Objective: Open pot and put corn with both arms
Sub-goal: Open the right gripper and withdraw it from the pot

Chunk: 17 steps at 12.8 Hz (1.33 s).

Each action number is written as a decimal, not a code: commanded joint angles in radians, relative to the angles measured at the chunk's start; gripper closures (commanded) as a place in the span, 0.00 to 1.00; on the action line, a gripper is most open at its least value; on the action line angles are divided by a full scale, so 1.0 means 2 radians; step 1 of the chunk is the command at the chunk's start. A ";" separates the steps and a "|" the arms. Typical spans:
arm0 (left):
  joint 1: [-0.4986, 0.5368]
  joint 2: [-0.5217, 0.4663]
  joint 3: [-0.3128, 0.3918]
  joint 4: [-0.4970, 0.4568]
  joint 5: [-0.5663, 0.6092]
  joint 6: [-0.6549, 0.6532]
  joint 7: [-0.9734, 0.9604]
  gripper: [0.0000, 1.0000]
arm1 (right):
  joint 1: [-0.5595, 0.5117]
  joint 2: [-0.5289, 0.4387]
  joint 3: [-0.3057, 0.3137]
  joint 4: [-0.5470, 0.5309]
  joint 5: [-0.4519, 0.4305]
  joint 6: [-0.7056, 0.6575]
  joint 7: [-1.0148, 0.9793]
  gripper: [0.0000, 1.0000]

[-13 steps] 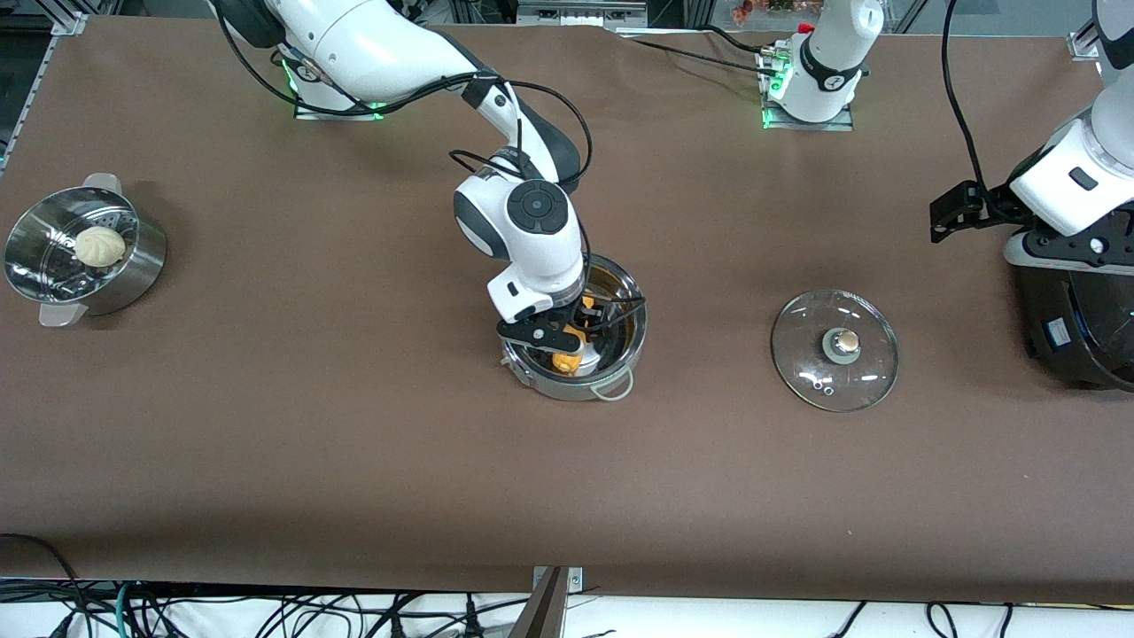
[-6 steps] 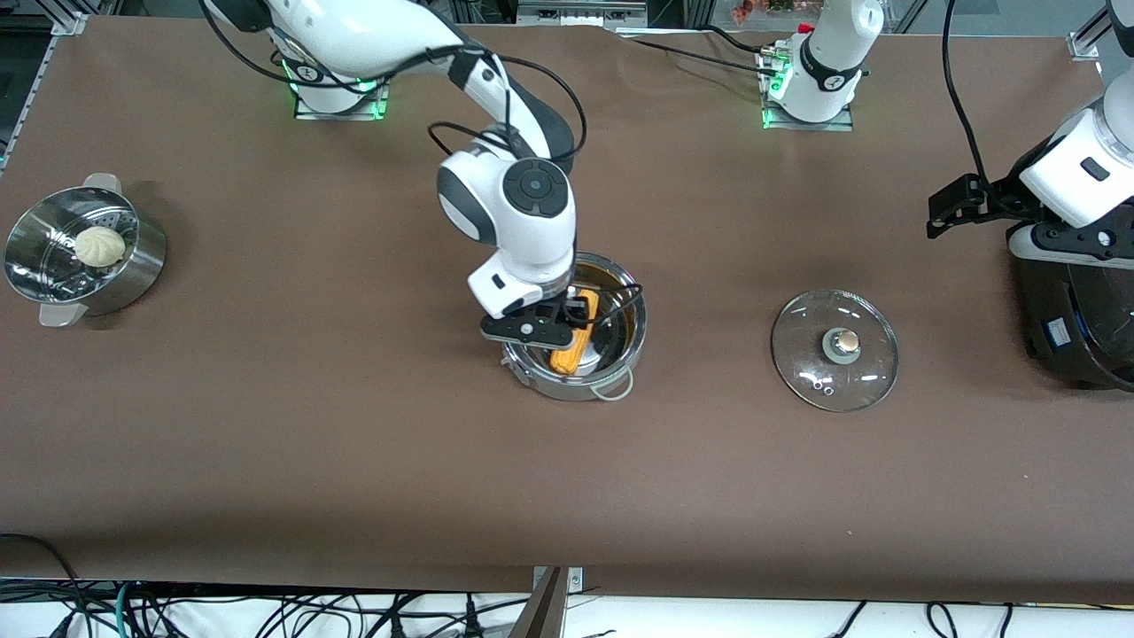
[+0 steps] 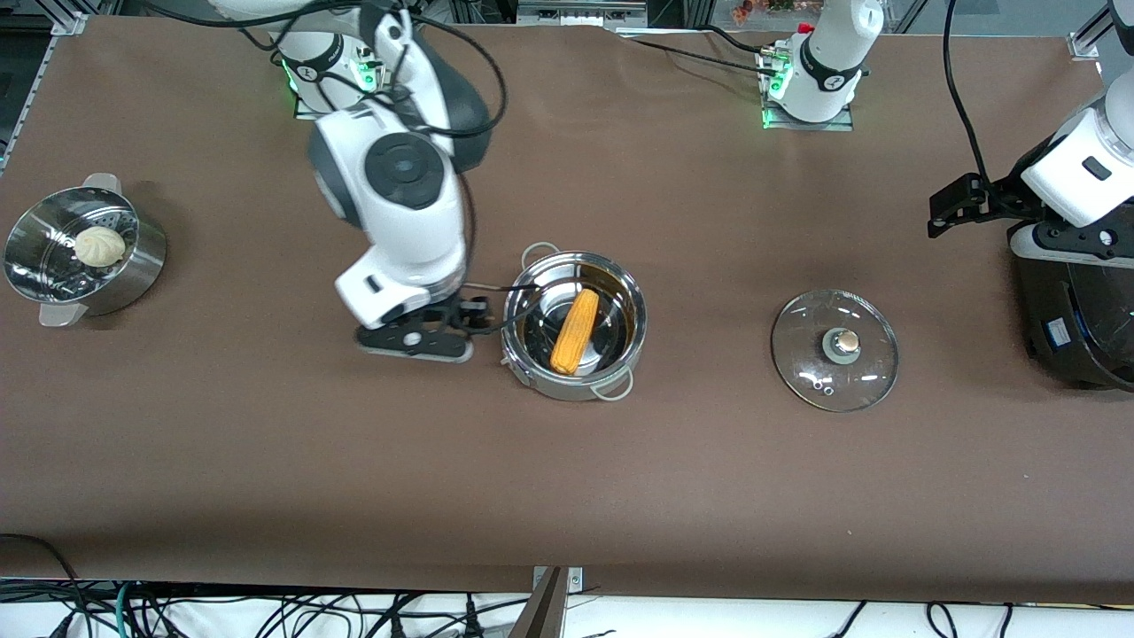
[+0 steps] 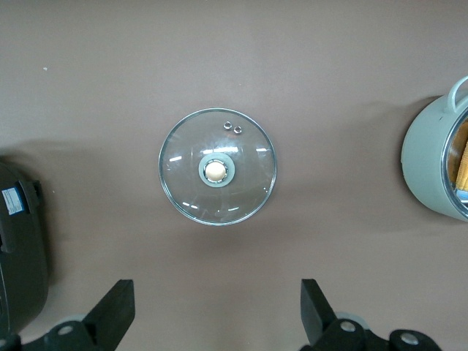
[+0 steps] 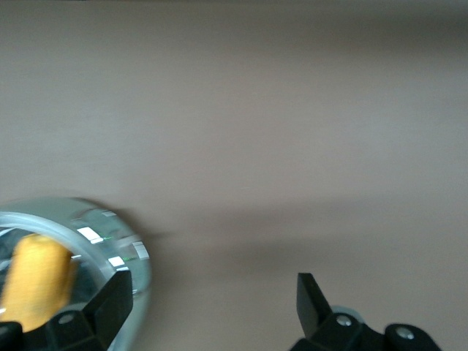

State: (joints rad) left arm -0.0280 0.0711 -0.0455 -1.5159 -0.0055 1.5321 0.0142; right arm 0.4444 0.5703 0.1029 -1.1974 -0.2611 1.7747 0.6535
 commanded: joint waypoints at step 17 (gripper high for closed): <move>0.009 -0.005 0.004 0.006 -0.009 -0.002 -0.006 0.00 | -0.229 -0.191 -0.048 -0.151 0.118 -0.034 -0.319 0.00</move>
State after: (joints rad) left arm -0.0124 0.0703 -0.0381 -1.5121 -0.0055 1.5324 0.0108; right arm -0.0161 0.2820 0.0345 -1.3983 -0.0372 1.6776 0.1205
